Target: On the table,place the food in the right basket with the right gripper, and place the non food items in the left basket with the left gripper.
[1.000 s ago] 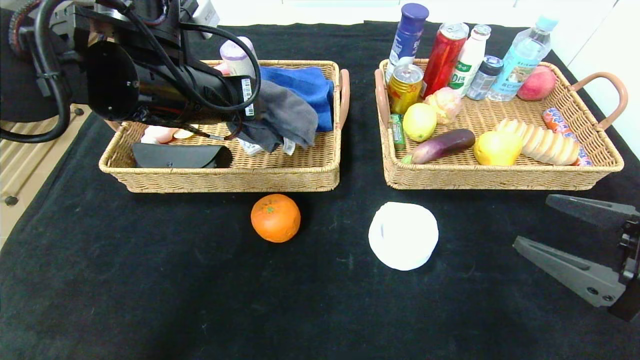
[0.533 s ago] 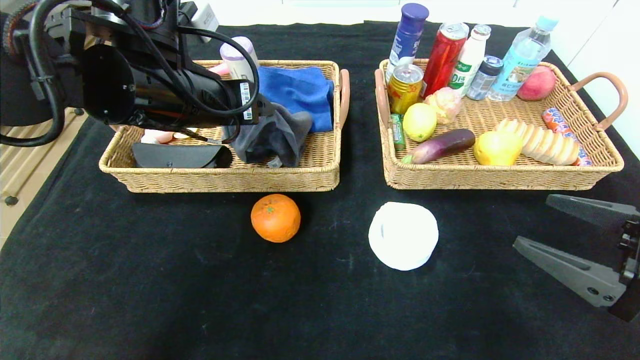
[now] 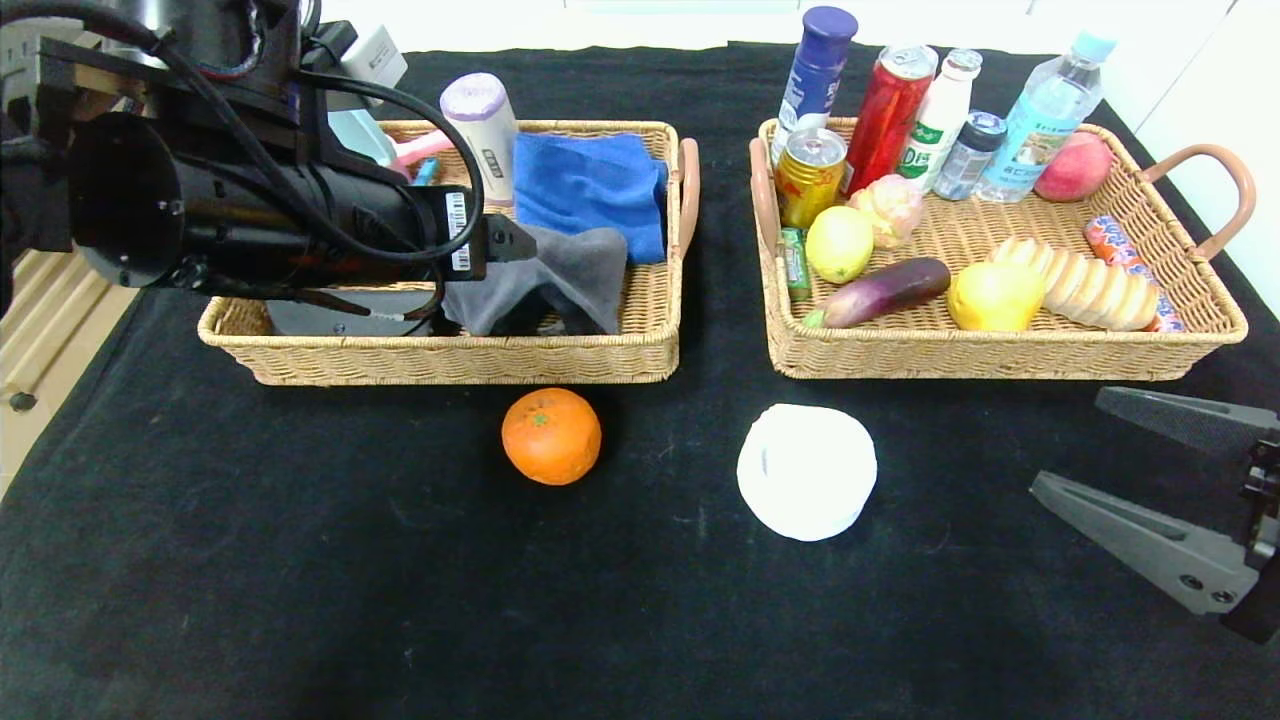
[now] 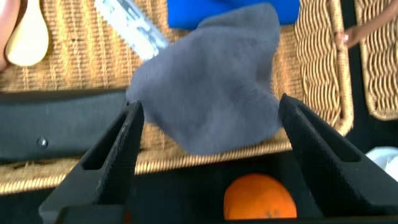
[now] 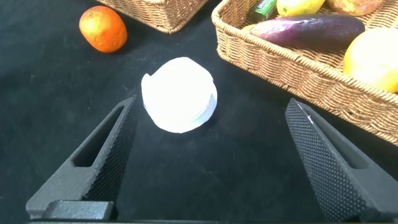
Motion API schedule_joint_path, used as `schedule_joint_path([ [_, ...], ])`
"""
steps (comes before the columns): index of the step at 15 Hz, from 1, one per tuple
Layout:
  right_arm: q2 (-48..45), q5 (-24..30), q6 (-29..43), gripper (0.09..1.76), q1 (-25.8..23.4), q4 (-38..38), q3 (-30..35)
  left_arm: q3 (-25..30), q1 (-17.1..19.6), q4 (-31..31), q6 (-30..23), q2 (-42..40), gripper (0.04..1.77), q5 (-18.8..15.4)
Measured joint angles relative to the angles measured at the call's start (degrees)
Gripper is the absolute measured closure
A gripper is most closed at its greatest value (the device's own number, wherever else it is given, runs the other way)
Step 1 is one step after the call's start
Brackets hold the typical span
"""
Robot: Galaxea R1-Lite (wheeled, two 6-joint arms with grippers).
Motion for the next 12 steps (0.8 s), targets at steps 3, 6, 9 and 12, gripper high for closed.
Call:
schedule_joint_path([
  [3, -0.2, 0.0, 0.0, 0.14, 0.0, 0.0, 0.0, 4.1, -0.2, 0.3, -0.1, -3.0, 0.19, -1.0],
  [6, -0.2, 0.0, 0.0, 0.14, 0.0, 0.2, 0.0, 8.5, -0.4, 0.5, 0.0, -5.9, 0.16, -1.1],
  [9, -0.2, 0.0, 0.0, 0.14, 0.1, 0.2, 0.1, 13.2, -2.3, 0.6, 0.0, -8.2, 0.14, -1.2],
  [12, -0.1, 0.0, 0.0, 0.14, 0.2, 0.2, 0.2, 15.2, -5.0, 0.9, 0.0, -8.9, 0.12, -1.3],
])
